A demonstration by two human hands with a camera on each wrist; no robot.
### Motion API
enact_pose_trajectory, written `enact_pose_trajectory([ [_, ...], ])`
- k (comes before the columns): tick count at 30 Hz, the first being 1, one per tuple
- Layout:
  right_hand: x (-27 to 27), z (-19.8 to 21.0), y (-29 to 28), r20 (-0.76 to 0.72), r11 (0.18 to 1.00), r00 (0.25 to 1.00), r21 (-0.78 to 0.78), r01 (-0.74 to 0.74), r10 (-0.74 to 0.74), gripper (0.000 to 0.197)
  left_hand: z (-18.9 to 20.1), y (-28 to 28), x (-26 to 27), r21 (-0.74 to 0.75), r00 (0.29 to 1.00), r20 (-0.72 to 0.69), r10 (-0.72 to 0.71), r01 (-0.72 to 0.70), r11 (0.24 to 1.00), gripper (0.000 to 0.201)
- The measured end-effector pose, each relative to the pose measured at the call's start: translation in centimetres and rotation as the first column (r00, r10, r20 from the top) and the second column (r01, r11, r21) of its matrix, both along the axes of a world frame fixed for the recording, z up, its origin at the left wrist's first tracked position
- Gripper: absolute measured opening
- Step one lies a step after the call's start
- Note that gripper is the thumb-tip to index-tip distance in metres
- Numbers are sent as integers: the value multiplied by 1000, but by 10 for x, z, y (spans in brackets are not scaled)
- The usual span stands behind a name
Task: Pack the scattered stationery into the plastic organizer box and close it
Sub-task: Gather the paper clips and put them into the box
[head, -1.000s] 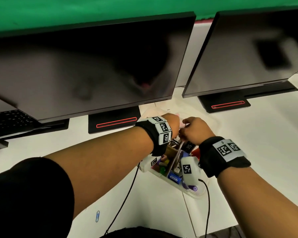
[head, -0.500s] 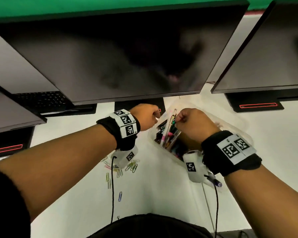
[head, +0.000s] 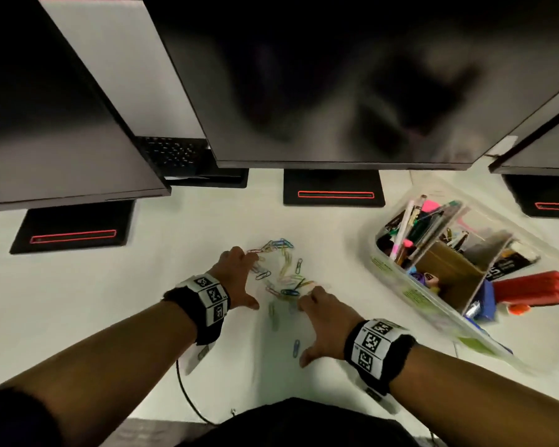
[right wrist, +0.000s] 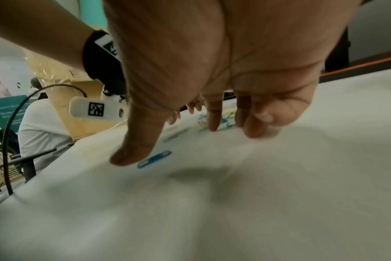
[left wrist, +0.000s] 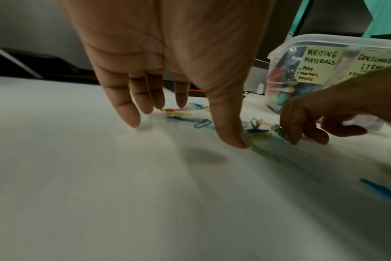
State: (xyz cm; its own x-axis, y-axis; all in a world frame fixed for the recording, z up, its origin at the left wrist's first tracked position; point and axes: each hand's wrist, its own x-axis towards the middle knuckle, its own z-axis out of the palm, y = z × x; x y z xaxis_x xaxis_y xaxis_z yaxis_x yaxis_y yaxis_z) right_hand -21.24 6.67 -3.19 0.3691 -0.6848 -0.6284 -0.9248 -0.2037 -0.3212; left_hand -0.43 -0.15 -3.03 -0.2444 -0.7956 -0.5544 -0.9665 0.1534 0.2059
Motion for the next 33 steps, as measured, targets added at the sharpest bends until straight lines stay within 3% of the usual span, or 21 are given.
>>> enact_pose_trajectory([
  [4, 13, -12, 3, 21, 991, 992, -57, 122, -121, 95, -12, 7, 8, -12, 999, -42, 24, -24, 1000, 104],
  [9, 20, -19, -23, 131, 932, 933, -96, 349, -336, 70, -24, 13, 4, -56, 986, -161, 32, -42, 998, 100],
  [13, 20, -16, -44, 205, 875, 887, -178, 451, -415, 59, -32, 21, -1, -156, 983, -178, -35, 7, 988, 123],
  [16, 13, -17, -41, 173, 820, 877, -311, 481, -449, 86, -41, 28, -2, -127, 993, -53, -105, 97, 987, 144],
  [18, 6, -23, -34, 80, 865, 892, -218, 451, -445, 115, -46, 27, -2, -75, 995, -8, -103, 102, 992, 146],
  [20, 4, -28, -29, -10, 914, 920, -121, 388, -392, 120, -49, 22, -4, -61, 998, -26, -53, 51, 997, 144],
  [23, 18, -29, -34, -38, 939, 943, -112, 326, -332, 101, -51, 10, -15, -80, 999, -37, 23, -26, 996, 130],
  [27, 41, -24, -48, 105, 952, 948, -31, 306, -301, 75, -45, -10, -32, -82, 999, -38, -21, 17, 997, 90],
  [30, 39, -18, -70, 274, 898, 870, -42, 437, -411, 73, -40, -26, -29, -45, 978, -180, -104, 97, 994, 68],
  [33, 34, -12, -93, 207, 891, 876, -41, 452, -435, 73, -36, -31, -17, -124, 927, -365, -89, 47, 991, 45],
])
